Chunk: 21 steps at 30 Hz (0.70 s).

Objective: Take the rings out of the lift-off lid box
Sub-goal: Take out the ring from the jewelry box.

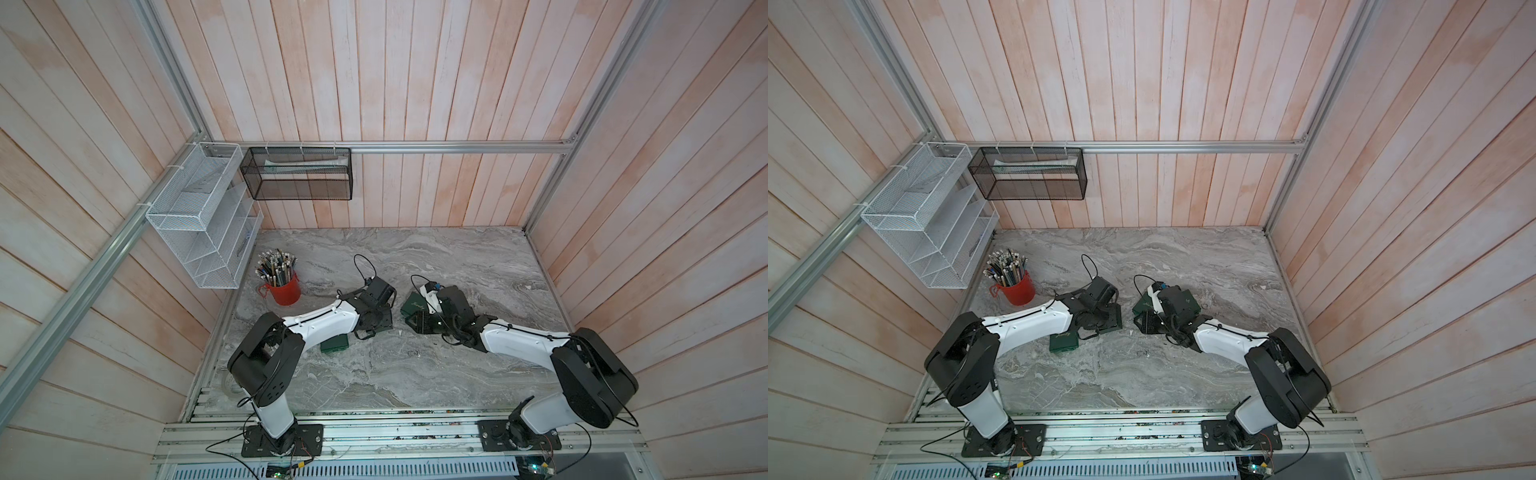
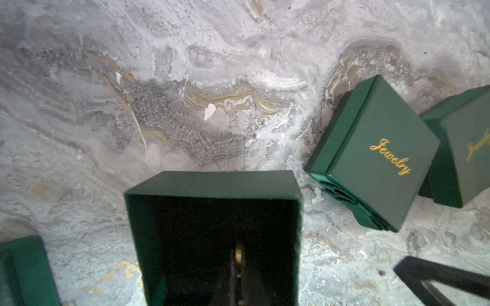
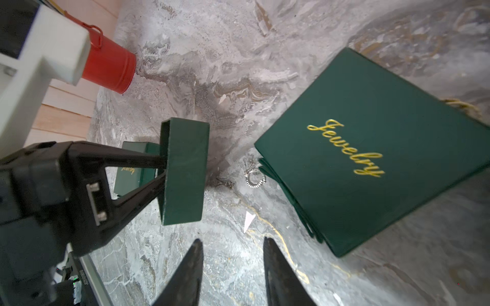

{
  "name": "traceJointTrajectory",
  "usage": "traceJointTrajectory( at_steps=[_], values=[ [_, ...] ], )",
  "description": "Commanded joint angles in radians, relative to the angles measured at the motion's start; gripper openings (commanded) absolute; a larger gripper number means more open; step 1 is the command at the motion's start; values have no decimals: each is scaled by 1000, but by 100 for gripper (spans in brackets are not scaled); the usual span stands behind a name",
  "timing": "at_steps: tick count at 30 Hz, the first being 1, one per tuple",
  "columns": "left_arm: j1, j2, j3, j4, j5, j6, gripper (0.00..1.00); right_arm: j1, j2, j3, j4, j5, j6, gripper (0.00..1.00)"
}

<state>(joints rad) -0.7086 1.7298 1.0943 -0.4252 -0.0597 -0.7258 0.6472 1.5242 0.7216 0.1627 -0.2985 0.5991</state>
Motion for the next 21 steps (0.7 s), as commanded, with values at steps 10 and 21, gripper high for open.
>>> traceJointTrajectory(
  at_steps=[10,21],
  values=[
    [3,-5,-43,88,66,-2,0,19,118,91,84,-147,1,64],
    [4,-66,-83,133,63,-22,0,21,193,134,30,-134,5,64]
  ],
)
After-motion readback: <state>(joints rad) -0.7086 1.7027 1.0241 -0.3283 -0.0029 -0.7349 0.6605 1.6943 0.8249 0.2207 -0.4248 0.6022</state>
